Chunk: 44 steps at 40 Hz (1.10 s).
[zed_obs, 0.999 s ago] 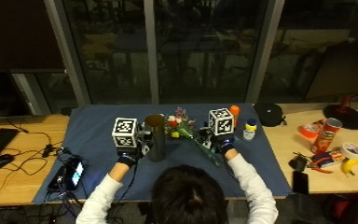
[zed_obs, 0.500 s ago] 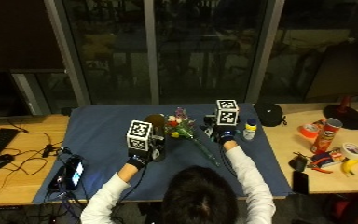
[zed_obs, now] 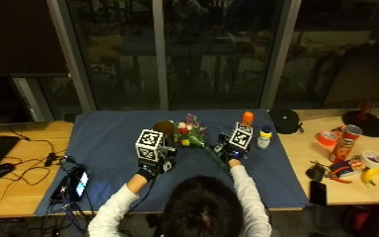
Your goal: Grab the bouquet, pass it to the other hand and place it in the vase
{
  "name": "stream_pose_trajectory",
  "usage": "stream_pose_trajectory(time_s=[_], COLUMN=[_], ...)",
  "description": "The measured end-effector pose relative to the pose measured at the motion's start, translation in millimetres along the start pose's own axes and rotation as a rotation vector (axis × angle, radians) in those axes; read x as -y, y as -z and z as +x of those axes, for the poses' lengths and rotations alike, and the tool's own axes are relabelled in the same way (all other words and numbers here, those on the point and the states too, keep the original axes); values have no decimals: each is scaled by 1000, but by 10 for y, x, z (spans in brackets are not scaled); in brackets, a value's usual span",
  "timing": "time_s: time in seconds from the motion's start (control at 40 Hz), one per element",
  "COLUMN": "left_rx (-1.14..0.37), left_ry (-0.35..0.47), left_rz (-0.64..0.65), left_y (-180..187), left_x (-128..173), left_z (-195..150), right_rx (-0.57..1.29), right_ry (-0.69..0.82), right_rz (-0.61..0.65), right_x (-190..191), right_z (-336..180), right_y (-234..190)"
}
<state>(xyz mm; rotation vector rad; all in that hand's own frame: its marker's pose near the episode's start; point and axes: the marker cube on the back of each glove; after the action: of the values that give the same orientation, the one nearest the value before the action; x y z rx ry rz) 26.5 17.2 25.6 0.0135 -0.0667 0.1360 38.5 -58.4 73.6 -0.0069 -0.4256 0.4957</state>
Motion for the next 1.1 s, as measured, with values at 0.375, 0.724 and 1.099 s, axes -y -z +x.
stream_pose_trajectory(time_s=[0.375,0.724,1.099], left_rx=[-5,54,-249], left_ry=[-20,-7,-80], left_rz=[-51,-163,-182], left_y=[-126,-220,68], left_x=[51,134,468], left_z=[47,79,395], right_rx=[-161,-3,704], right_ry=[-49,56,148], right_rz=[40,115,271], right_x=[104,245,-67], right_z=[150,140,28], right_y=[-1056,-702,123])
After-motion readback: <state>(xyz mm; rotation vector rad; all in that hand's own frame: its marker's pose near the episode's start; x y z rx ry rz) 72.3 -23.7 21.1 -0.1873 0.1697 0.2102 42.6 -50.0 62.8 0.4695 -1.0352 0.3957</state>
